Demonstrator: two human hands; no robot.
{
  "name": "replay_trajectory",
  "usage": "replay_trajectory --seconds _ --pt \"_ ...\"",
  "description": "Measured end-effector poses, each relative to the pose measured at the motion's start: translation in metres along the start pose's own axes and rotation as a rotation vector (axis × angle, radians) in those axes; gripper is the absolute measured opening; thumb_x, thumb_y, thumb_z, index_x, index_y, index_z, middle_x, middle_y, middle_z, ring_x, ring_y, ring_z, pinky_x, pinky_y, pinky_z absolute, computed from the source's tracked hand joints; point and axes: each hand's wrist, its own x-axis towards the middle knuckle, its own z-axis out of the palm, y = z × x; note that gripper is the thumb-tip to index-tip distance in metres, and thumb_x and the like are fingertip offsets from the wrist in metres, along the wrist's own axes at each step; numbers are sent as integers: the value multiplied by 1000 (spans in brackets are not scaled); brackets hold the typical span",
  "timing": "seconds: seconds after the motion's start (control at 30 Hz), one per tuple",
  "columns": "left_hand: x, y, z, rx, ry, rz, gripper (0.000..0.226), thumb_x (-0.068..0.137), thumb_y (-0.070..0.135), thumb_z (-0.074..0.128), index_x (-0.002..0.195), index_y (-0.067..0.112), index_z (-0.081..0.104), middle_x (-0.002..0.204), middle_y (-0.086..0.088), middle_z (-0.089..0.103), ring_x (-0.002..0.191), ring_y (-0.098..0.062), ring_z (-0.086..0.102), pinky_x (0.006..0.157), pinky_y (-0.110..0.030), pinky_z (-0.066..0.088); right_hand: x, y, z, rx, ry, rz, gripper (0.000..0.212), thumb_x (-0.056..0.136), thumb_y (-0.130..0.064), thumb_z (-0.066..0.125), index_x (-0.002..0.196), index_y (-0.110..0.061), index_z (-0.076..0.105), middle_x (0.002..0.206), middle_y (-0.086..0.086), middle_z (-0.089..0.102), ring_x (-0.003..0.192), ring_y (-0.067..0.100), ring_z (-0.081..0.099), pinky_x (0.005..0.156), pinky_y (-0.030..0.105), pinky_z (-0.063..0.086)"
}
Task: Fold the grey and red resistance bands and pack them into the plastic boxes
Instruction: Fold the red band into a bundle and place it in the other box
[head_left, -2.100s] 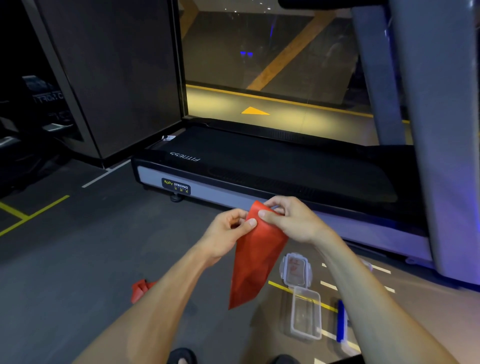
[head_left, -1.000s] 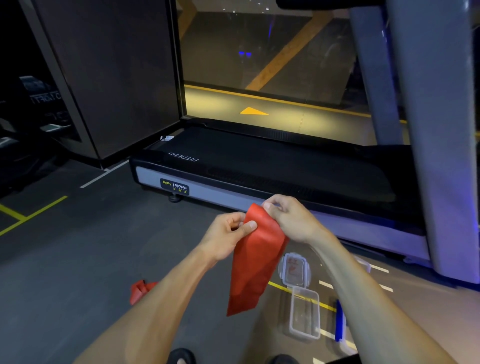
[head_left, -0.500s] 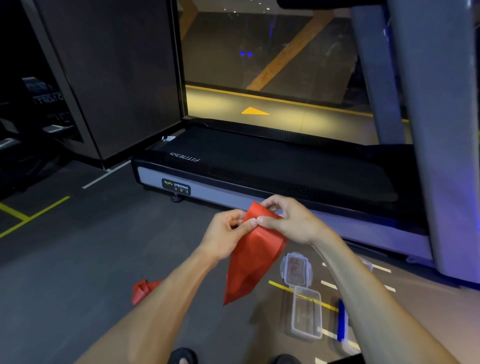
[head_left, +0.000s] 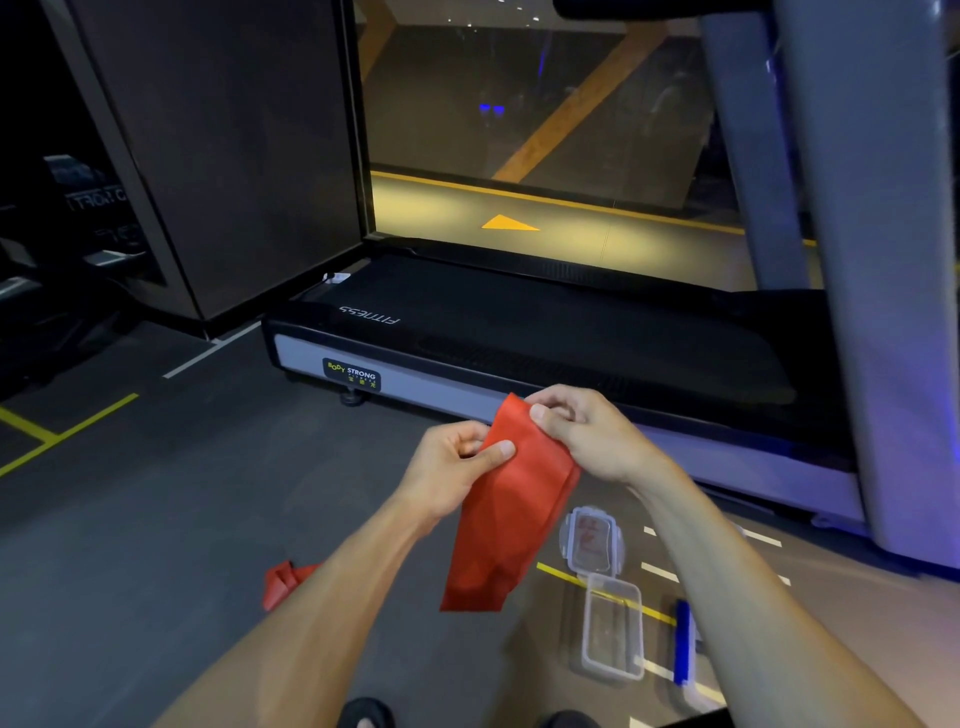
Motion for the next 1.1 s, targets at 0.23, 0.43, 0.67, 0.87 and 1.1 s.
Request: replay_trajectory --seconds 0.23,0.43,0.67,0.87,1.1 --pt "2 -2 1 14 33 4 7 90 13 76 85 15 71 76 -1 74 66 -11 67 64 -25 52 2 5 2 -54 -33 -17 26 108 -18 49 108 -10 73 103 16 76 82 11 66 77 32 51" --pt "2 -4 -2 47 24 17 11 90 21 77 79 19 73 77 -6 72 68 -15 63 65 -29 49 2 4 5 -122 -23 -46 29 109 -19 45 111 -15 74 103 1 77 90 9 69 84 31 54" --pt "3 -9 -8 21 -14 15 17 80 37 79 77 21 73 78 -13 70 73 -24 61 71 -37 48 2 2 10 -165 -21 -54 14 98 -24 66 108 -16 72 101 4 75 92 19 70 87 42 55" --pt "1 -12 -11 -15 -148 -37 40 86 28 70 107 -5 69 99 -9 75 91 -16 69 86 -29 56 3 -3 4 -186 97 -112 12 97 -24 69 106 -19 75 97 -8 74 96 10 68 90 34 54" --pt "0 -15 -13 -29 -213 -79 46 90 28 67 120 -7 65 109 -15 71 99 -24 65 91 -37 53 4 0 1 -176 100 -102 11 95 -25 70 104 -21 75 96 -7 74 95 9 68 90 38 56"
